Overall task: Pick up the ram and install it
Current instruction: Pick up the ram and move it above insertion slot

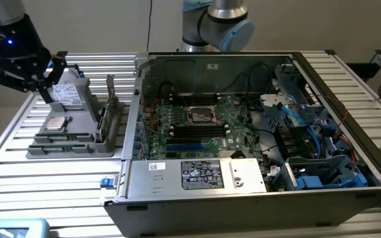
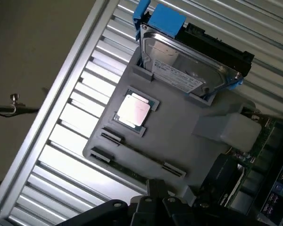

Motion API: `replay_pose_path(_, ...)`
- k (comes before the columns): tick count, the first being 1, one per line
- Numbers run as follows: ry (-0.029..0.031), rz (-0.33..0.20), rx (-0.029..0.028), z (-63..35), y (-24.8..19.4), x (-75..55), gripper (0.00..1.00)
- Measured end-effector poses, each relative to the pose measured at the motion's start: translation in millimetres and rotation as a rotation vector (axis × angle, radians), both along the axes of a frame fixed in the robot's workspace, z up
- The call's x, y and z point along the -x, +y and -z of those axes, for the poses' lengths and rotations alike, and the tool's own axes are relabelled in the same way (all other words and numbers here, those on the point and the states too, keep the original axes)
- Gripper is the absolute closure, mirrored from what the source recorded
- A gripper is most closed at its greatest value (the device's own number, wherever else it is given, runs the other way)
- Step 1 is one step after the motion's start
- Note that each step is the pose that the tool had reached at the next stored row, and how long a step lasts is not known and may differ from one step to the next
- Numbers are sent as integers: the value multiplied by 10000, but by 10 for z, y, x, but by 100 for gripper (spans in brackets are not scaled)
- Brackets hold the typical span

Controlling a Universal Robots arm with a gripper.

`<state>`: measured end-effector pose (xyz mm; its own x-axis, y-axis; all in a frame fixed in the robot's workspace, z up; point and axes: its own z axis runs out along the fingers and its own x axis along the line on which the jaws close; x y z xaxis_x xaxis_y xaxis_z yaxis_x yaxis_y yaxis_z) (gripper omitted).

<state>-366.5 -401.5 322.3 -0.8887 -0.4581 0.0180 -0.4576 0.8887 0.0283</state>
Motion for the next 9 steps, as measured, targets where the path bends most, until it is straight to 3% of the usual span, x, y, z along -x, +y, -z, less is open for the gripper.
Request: replay_pose_path(9, -79, -1637, 1, 32, 0, 0, 89)
